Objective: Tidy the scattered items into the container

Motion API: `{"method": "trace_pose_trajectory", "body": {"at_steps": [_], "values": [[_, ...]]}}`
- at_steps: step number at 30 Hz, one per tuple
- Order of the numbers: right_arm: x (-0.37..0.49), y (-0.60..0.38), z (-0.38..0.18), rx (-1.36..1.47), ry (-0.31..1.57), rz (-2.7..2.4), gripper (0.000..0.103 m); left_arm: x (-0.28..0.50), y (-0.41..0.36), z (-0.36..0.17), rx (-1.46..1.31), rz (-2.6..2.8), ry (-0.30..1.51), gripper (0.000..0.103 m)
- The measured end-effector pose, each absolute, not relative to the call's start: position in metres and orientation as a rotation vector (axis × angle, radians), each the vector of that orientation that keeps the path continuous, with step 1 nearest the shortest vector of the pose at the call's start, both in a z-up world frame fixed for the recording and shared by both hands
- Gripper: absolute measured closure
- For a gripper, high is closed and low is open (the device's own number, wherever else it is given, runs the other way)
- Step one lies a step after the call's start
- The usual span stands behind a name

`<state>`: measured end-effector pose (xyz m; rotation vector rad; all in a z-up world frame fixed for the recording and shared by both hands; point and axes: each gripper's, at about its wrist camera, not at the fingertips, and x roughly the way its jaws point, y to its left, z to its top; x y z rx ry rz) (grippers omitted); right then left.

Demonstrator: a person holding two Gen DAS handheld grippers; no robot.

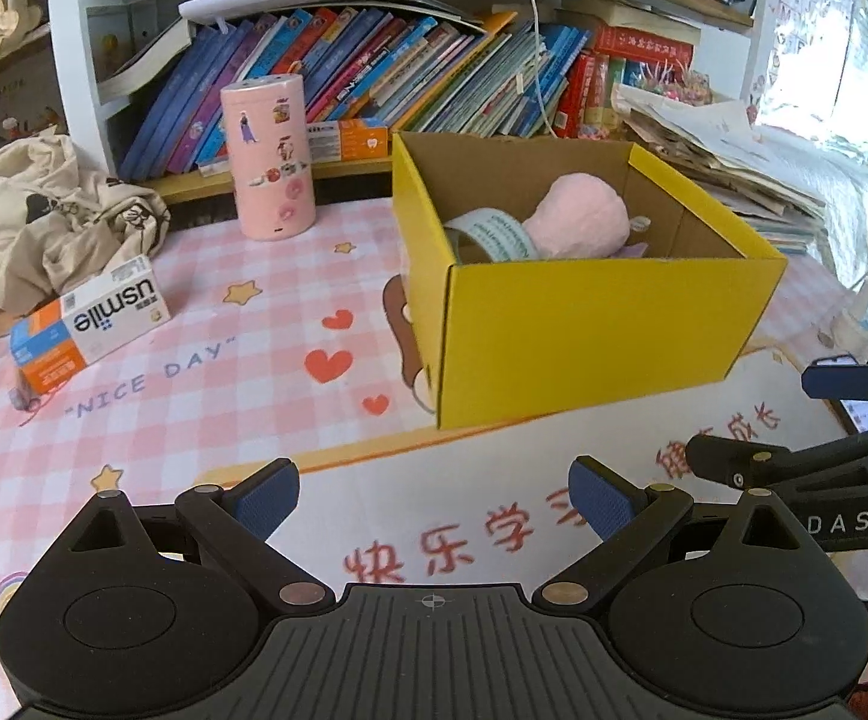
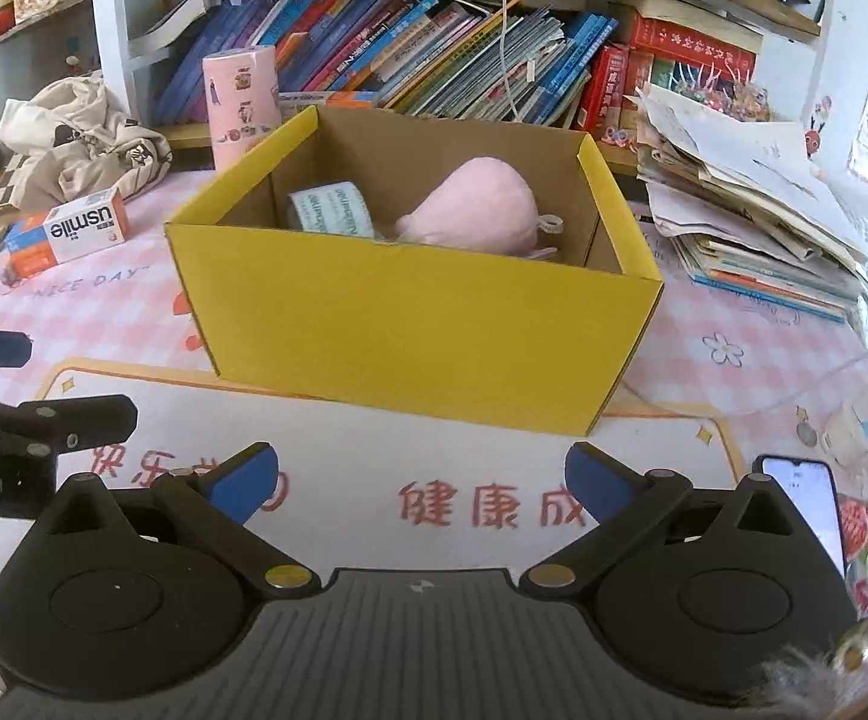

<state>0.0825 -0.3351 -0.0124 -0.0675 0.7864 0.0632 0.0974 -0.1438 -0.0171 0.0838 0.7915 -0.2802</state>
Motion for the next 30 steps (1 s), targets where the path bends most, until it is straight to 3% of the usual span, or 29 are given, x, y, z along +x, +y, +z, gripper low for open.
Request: {"method": "trace_pose_trajectory", "body": {"at_steps": [30], "values": [[0.046,-0.239,-0.006,-0.142,0.759,0.11,0.0,0.062,-0.05,-0.017,0.018,-0.252,0.767,0.005]]}}
